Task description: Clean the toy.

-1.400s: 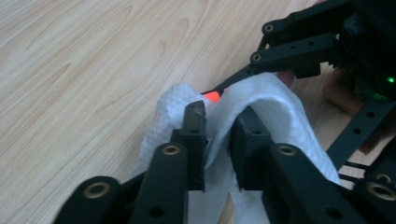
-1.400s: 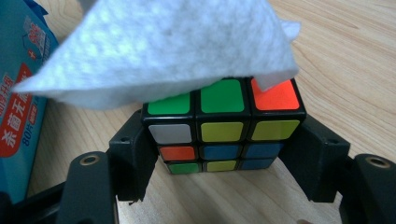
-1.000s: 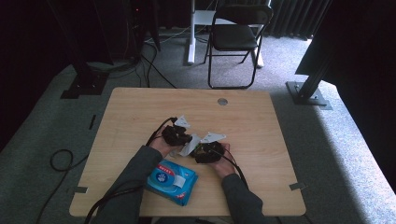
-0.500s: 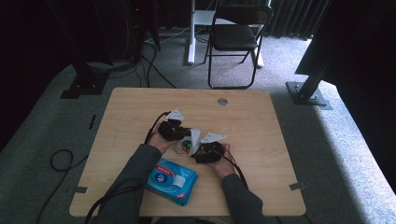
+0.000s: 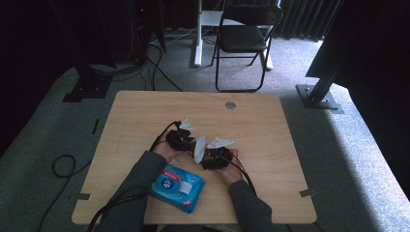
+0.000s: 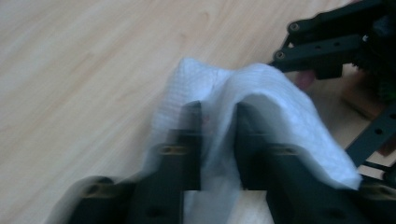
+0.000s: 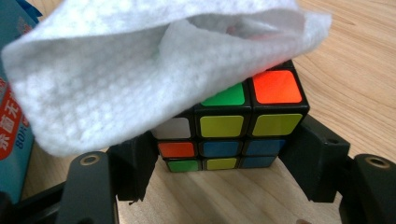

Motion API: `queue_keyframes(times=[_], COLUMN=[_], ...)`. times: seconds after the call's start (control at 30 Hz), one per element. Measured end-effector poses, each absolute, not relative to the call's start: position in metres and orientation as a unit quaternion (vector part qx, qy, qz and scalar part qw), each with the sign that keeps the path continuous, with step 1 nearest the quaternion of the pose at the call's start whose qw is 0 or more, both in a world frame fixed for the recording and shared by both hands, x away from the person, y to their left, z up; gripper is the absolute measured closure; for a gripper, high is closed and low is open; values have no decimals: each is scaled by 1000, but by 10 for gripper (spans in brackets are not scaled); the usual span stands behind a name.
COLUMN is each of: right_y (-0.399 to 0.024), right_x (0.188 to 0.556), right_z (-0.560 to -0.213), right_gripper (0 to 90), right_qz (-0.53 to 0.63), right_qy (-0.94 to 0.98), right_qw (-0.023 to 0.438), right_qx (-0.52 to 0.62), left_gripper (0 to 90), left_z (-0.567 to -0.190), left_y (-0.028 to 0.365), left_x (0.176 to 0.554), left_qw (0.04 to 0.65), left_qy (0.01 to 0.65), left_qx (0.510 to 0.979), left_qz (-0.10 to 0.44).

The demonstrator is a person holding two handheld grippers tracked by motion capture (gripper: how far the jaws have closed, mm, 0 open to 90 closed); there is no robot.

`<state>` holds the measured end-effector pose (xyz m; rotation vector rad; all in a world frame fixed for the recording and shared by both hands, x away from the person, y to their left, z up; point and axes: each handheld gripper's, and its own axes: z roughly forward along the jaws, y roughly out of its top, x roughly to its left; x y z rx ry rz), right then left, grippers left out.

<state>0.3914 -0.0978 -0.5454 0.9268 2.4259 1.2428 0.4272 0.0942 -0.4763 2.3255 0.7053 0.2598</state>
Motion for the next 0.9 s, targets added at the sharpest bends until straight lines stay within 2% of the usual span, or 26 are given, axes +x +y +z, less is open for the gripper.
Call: queue_keyframes(times=[0.27,0.57,0.9], right_y=[-97,-96,-96], right_x=[391,391,391], right_z=[-546,-546,-546], right_gripper=[325,325,326], right_qz=[424,422,421], right_qy=[838,839,840], right_qw=[137,137,137], right_qx=[316,315,313], left_gripper=[864,866,865], left_z=[-476,-478,-480], left_y=[87,81,76], left_x=[426,424,421], left_qw=[334,358,368], left_qy=[255,225,195], left_qx=[900,903,907], left_qz=[117,76,54])
